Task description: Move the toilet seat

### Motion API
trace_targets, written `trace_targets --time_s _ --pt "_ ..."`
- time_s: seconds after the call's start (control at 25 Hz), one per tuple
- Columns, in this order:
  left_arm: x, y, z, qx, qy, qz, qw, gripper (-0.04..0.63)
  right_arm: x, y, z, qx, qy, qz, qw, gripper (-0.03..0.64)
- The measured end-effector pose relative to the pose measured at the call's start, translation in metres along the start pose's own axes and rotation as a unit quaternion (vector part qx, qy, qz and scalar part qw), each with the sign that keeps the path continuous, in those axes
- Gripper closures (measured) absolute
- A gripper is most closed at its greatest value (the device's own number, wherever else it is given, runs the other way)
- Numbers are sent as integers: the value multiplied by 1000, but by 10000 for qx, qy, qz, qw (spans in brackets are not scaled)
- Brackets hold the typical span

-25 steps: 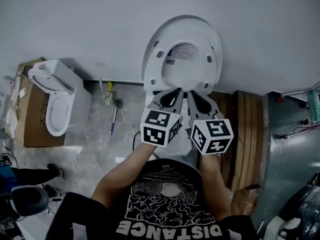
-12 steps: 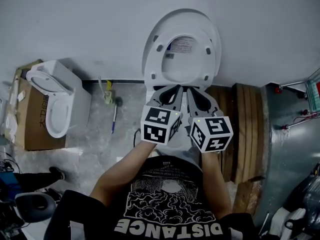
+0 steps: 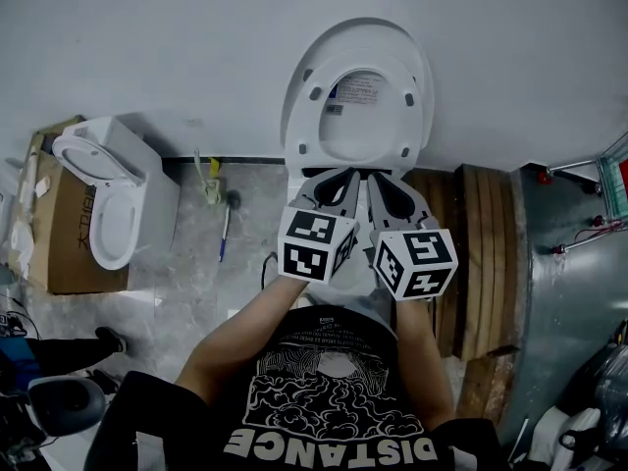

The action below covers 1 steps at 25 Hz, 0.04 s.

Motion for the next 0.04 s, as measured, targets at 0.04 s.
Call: trace_targets --time_s 0.04 --pt "0 0 -1 0 0 -5 10000 583 -1 -1 -1 2 1 -4 10000 598"
Point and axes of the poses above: the fingertips, and each gripper's own axes: z forward along the fingers, x to its right, y out of its underside, the point moved 7 cm from there along -z, backward along the fingers, and after that the axes turned 12 degrees about z, right-handed, at the moved point
